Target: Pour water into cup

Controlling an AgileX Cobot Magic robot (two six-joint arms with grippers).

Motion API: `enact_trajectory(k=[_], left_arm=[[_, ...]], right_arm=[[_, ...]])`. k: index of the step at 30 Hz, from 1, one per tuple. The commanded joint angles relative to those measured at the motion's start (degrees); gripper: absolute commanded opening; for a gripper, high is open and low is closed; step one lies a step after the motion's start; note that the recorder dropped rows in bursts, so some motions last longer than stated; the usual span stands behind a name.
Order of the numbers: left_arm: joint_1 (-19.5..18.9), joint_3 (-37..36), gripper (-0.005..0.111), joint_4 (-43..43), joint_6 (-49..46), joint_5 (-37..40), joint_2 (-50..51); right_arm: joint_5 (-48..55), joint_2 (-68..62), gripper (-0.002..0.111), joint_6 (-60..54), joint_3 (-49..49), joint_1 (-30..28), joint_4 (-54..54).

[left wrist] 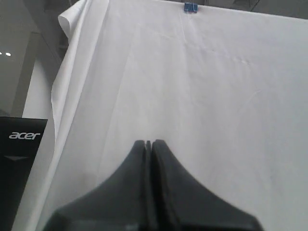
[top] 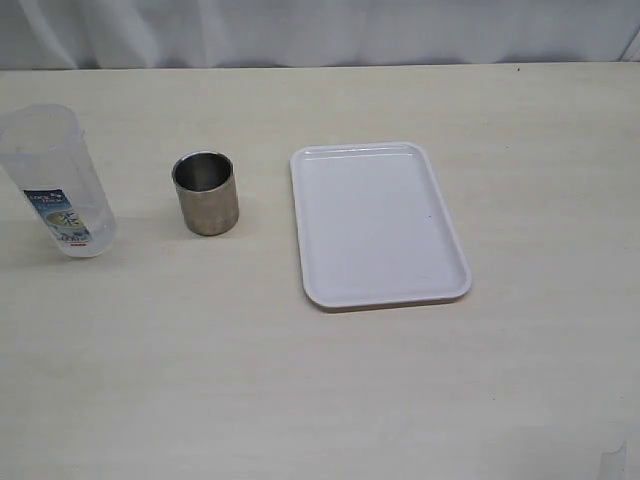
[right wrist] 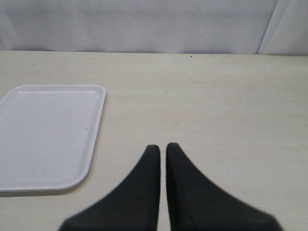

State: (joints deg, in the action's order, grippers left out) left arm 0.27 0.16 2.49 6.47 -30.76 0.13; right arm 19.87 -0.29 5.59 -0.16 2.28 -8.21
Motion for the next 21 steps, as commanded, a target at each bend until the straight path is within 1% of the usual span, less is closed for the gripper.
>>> enact_trajectory(k=[1, 3, 4, 6, 7, 9, 11, 12, 13, 14, 19, 21], left_arm=[[0.08, -0.16, 0.000, 0.03, 1.31, -1.21, -0.13], [0.08, -0.16, 0.001, 0.03, 1.55, -0.78, 0.16], [0.08, -0.16, 0.005, 0.03, 1.55, -1.01, 1.44], [0.08, -0.16, 0.018, 0.03, 1.55, -1.81, 4.24], [0.08, -0.16, 0.029, 0.03, 1.55, -2.46, 6.02], [0.08, -0.16, 0.054, 0.03, 1.55, -3.85, 9.97], [0.08, -0.16, 0.084, 0.03, 1.55, -6.01, 14.34], [0.08, -0.16, 0.096, 0.03, 1.55, -6.81, 16.71], [0.08, -0.16, 0.103, 0.03, 1.55, -7.33, 18.63], [0.08, -0.16, 0.105, 0.35, 1.55, -7.45, 20.94], [0.08, -0.16, 0.105, 0.99, 1.55, -9.07, 31.00], [0.08, -0.16, 0.105, 4.44, 2.12, -10.02, 34.75]], right_arm=[[-0.08, 0.29, 0.004, 0.26, 0.16, -0.22, -0.19], [-0.08, 0.29, 0.004, 0.26, 0.16, -0.22, -0.19], [-0.08, 0.29, 0.004, 0.26, 0.16, -0.22, -0.19], [-0.08, 0.29, 0.004, 0.26, 0.16, -0.22, -0.19], [-0.08, 0.29, 0.004, 0.26, 0.16, -0.22, -0.19], [-0.08, 0.29, 0.004, 0.26, 0.16, -0.22, -0.19], [-0.08, 0.29, 0.004, 0.26, 0.16, -0.22, -0.19], [-0.08, 0.29, 0.004, 0.26, 0.16, -0.22, -0.19], [-0.08, 0.29, 0.004, 0.26, 0.16, -0.22, -0.19], [-0.08, 0.29, 0.004, 0.26, 0.16, -0.22, -0.19], [-0.08, 0.29, 0.004, 0.26, 0.16, -0.22, -0.19], [-0.08, 0.29, 0.004, 0.26, 0.16, -0.22, -0.19]])
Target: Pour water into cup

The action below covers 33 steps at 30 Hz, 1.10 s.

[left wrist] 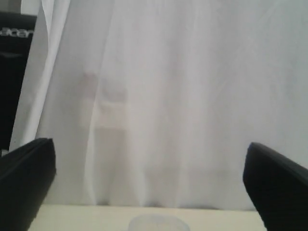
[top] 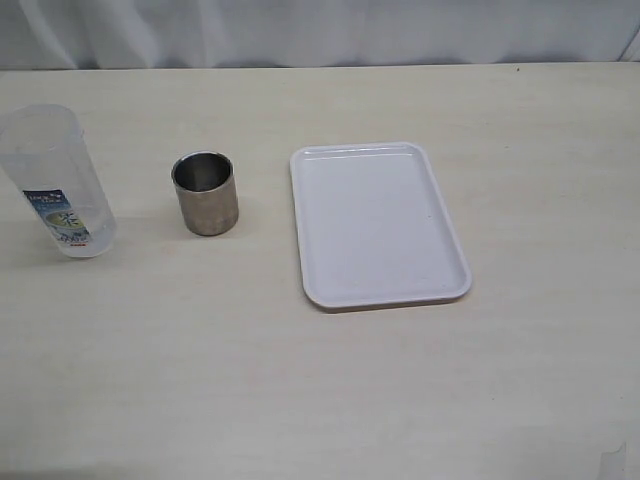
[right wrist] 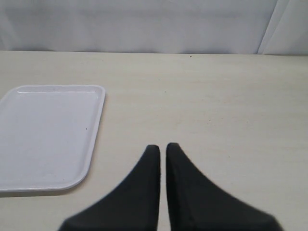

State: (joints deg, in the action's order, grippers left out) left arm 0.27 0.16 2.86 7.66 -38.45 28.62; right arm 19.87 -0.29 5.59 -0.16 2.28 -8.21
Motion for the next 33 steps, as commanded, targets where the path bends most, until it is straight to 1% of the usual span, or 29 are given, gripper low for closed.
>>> enact_trajectory(k=[1, 2, 4, 5, 7, 15, 21, 24, 29, 33], left_arm=[[0.08, -0.16, 0.105, 6.38, 2.36, -2.45, 7.91], [0.08, -0.16, 0.105, 10.37, 4.09, -2.45, 9.46], [0.08, -0.16, 0.105, 14.83, 6.43, -2.52, 12.11], [0.08, -0.16, 0.105, 15.58, 6.68, -2.60, 13.87], [0.08, -0.16, 0.105, 15.57, 6.55, -2.69, 16.17], [0.08, -0.16, 0.105, 14.41, 2.90, -9.22, 28.57], [0.08, -0.16, 0.105, 13.77, 0.67, -16.84, 38.45], [0.08, -0.16, 0.105, 9.97, -2.42, -20.95, 44.51], [0.08, -0.16, 0.105, 9.45, -4.63, -28.68, 52.04], [0.08, 1.56, 0.105, 9.45, -4.64, -29.75, 57.84]], right_arm=[[-0.08, 0.29, 0.004, 0.26, 0.16, -0.22, -0.19], [-0.08, 0.29, 0.004, 0.26, 0.16, -0.22, -0.19], [-0.08, 0.29, 0.004, 0.26, 0.16, -0.22, -0.19], [-0.08, 0.29, 0.004, 0.26, 0.16, -0.22, -0.19], [-0.08, 0.29, 0.004, 0.26, 0.16, -0.22, -0.19], [-0.08, 0.29, 0.004, 0.26, 0.16, -0.22, -0.19], [-0.08, 0.29, 0.004, 0.26, 0.16, -0.22, -0.19], [-0.30, 0.29, 0.004, 0.26, 0.16, -0.22, -0.19], [-0.30, 0.29, 0.004, 0.26, 0.16, -0.22, -0.19], [-0.30, 0.29, 0.004, 0.26, 0.16, -0.22, -0.19]])
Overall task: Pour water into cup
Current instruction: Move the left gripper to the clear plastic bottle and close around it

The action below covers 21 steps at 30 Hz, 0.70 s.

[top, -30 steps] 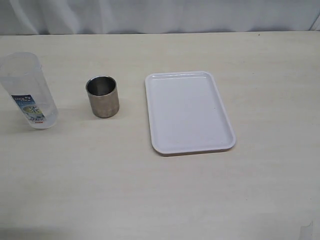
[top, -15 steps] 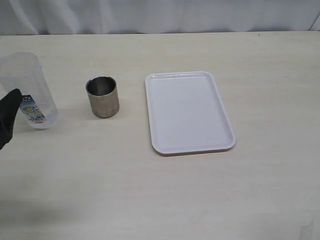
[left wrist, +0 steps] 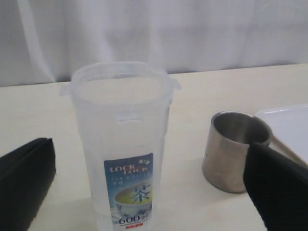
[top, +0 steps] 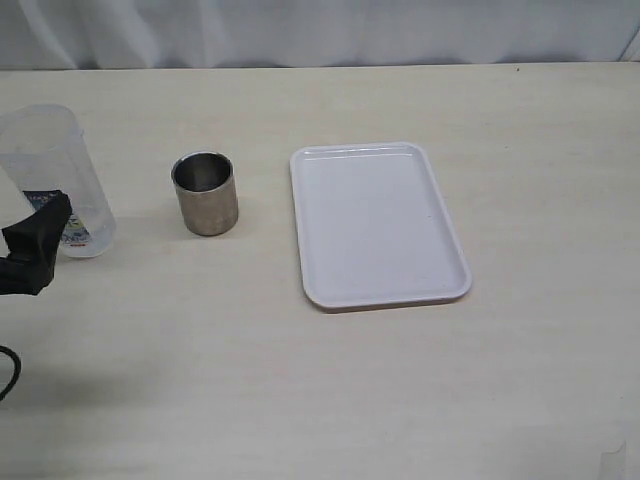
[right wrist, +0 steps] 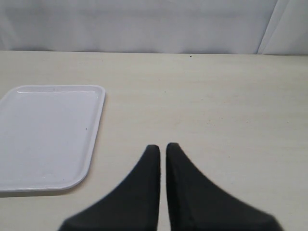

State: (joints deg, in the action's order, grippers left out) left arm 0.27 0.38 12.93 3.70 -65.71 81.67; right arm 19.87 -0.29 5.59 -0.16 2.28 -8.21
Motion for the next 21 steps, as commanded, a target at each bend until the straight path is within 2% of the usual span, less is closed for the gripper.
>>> enact_trajectory(k=[1, 10, 21], left_arm=[[0.08, 2.78, 0.105, -0.14, -0.81, -2.49, 7.66], [0.08, 9.94, 0.105, -0.37, -0.81, -4.25, 20.00], [0.08, 15.80, 0.105, -2.45, -0.66, -4.25, 26.81]], right_arm=[[-0.30, 0.29, 0.004, 0.26, 0.16, -0.22, -0.19], [-0.30, 0.29, 0.004, 0.26, 0.16, -0.22, -0.19], [-0.30, 0.29, 0.004, 0.26, 0.16, -0.22, -0.19]])
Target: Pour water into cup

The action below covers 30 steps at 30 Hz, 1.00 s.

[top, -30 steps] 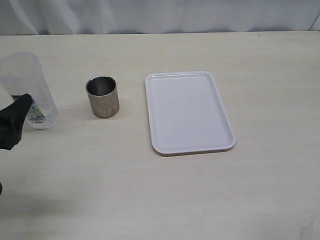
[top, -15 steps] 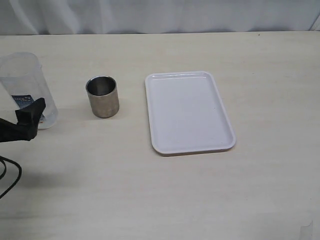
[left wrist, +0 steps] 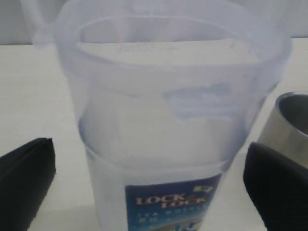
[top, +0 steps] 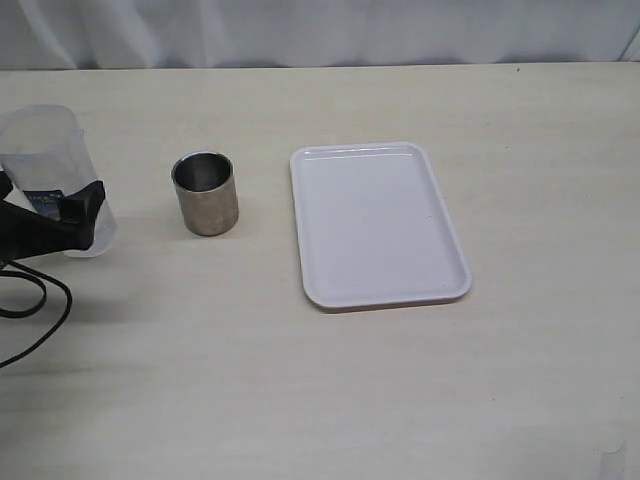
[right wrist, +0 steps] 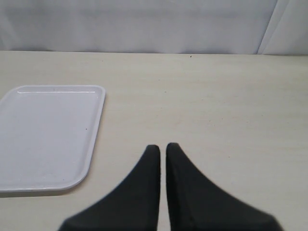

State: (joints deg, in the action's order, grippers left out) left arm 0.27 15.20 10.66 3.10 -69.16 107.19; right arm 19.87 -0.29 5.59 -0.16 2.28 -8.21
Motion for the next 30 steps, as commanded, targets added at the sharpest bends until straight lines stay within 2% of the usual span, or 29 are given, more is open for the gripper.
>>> enact_trajectory(k=[1, 30], left_arm=[[0.08, 1.12, 0.105, 0.00, 0.13, -0.80, 1.67], [0.08, 4.94, 0.105, 0.79, 0.13, 0.04, 2.17]], right_arm=[[-0.30, 0.29, 0.004, 0.26, 0.16, -0.22, -0.19], [-0.30, 0.29, 0.004, 0.26, 0.16, -0.22, -0.19]])
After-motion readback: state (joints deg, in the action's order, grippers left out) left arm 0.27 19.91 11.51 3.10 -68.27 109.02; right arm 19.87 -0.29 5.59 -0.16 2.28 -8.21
